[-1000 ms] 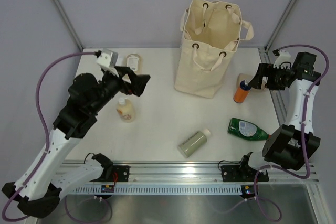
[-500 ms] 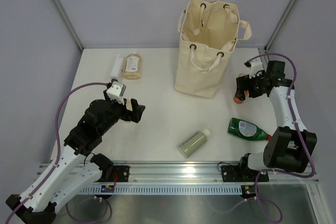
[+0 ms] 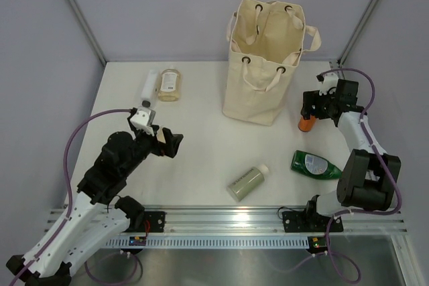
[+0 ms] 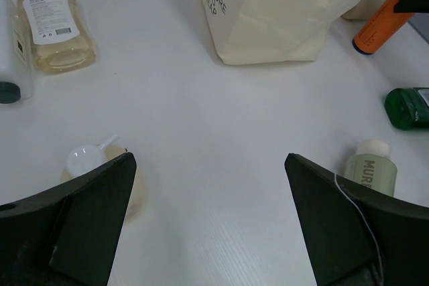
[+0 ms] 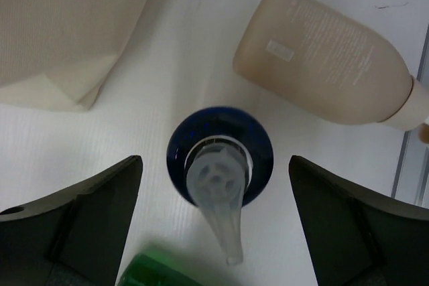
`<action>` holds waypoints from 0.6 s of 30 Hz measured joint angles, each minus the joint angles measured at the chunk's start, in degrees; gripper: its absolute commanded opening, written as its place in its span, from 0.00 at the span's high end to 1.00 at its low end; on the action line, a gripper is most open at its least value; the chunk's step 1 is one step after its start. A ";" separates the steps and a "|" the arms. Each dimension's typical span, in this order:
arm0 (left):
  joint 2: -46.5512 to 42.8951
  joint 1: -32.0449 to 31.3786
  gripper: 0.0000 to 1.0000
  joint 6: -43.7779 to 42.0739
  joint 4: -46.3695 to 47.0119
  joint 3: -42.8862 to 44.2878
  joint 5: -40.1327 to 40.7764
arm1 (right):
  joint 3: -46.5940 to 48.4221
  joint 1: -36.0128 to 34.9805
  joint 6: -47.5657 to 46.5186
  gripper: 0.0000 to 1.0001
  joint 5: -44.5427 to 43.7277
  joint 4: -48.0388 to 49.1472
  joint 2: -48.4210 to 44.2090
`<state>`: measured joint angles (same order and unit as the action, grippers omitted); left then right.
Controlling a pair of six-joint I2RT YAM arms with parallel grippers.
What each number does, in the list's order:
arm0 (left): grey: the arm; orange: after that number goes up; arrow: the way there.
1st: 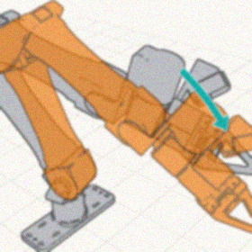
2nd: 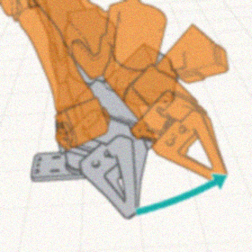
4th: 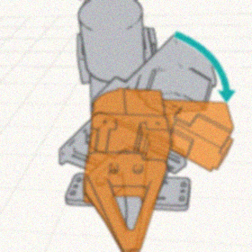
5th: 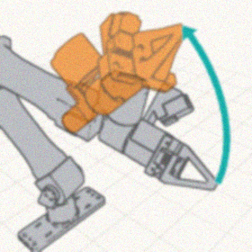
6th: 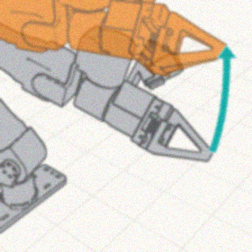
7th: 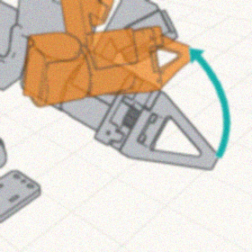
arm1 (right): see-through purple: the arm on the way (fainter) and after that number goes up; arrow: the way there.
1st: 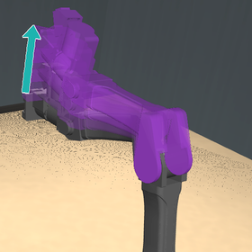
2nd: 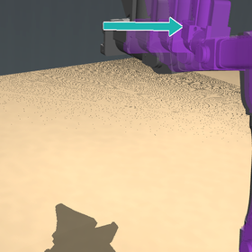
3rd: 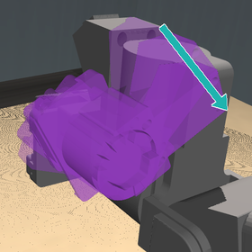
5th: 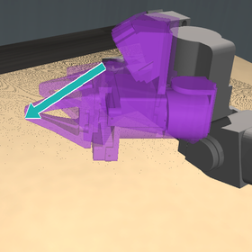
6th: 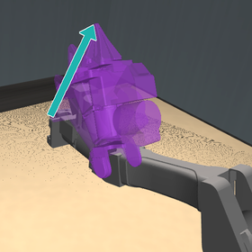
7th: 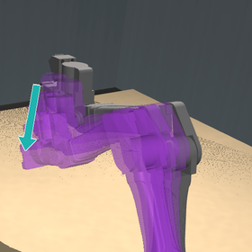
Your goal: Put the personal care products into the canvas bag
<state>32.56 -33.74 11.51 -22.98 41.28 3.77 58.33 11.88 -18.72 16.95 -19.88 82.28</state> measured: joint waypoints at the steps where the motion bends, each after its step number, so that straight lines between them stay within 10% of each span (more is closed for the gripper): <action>1: -0.63 0.00 0.01 0.02 0.20 -0.28 0.00 | 0.11 0.00 0.68 0.01 0.11 1.25 1.25; 8: -3.15 0.00 0.01 0.02 0.42 -1.36 0.13 | 1.22 0.00 3.28 0.23 0.79 5.27 7.28; 13: -2.97 0.00 0.01 0.02 0.46 -1.55 0.07 | 0.96 -0.17 4.00 0.65 1.62 6.38 7.28; 18: -2.84 0.00 0.01 0.04 0.44 -1.55 0.04 | 0.37 -0.22 4.22 0.84 2.86 7.34 7.13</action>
<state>29.71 -33.74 11.55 -22.55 39.72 3.81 58.70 11.66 -14.50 19.81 -12.53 89.41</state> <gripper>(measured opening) 0.985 0.641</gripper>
